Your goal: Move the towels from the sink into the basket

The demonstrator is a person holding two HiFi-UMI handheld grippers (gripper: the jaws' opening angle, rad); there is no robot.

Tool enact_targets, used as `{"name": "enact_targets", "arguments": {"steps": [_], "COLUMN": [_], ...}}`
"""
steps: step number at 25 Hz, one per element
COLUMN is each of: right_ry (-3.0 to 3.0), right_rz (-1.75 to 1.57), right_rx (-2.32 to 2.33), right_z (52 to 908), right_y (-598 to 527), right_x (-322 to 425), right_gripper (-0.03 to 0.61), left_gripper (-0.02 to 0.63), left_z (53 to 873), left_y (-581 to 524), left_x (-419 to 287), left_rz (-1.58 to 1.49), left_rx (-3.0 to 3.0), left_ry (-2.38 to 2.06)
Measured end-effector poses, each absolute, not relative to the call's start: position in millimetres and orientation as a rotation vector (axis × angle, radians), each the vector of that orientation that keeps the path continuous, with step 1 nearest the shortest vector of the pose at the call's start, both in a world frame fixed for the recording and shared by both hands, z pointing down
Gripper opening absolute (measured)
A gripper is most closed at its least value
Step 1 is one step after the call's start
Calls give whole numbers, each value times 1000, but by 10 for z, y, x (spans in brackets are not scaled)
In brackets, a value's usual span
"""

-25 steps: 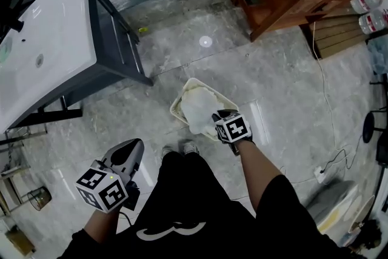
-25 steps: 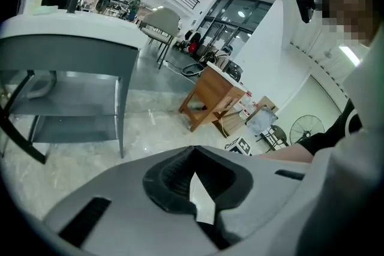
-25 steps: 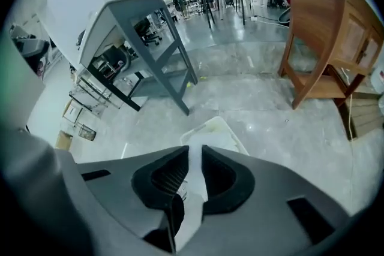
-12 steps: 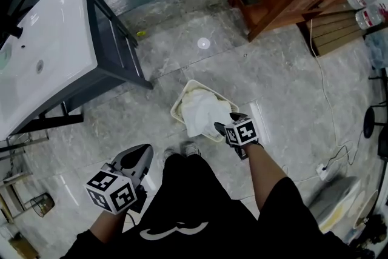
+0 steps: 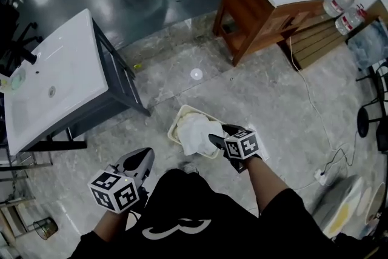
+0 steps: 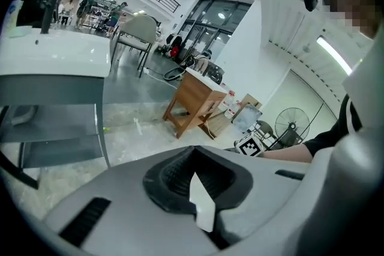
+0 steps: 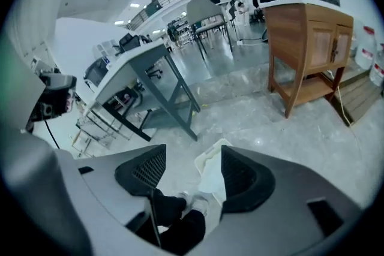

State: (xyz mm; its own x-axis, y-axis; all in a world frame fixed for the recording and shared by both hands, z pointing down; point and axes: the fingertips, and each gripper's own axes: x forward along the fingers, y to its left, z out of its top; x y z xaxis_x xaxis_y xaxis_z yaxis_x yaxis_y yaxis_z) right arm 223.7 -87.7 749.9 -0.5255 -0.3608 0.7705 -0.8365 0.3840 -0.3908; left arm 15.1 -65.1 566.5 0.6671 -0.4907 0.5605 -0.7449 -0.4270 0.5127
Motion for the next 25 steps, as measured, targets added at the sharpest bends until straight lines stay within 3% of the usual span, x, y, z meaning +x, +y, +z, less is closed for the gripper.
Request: {"name": "enact_targets", "arguments": {"steps": [6,7,9,11,25], "right_ry": [-2413,-2479,-2593,-2689,-2990], "right_rz": [1065,1044,967,925,613], "right_rx": [969,959,969,1001,924], "right_z": [6115,5850,5352,4928,2896], "right_y": [-899,-887,-867,-842,-416], "right_x": [1996,1961,1943,1991,1894], "right_gripper": [283,258,180,3,3], "left_gripper": [6,6,6,6,6], "left_z": [5075,4973,4764,4548,3160], "left_y": [-644,-632,-600,-552,-421], "left_x": [432,492,608,707,993], "left_rz": [371,351,319,314,120], "left_rx": [2223,2237,2262,2300,2593], "left_ry": [-947,-937,-907,-874,-807]}}
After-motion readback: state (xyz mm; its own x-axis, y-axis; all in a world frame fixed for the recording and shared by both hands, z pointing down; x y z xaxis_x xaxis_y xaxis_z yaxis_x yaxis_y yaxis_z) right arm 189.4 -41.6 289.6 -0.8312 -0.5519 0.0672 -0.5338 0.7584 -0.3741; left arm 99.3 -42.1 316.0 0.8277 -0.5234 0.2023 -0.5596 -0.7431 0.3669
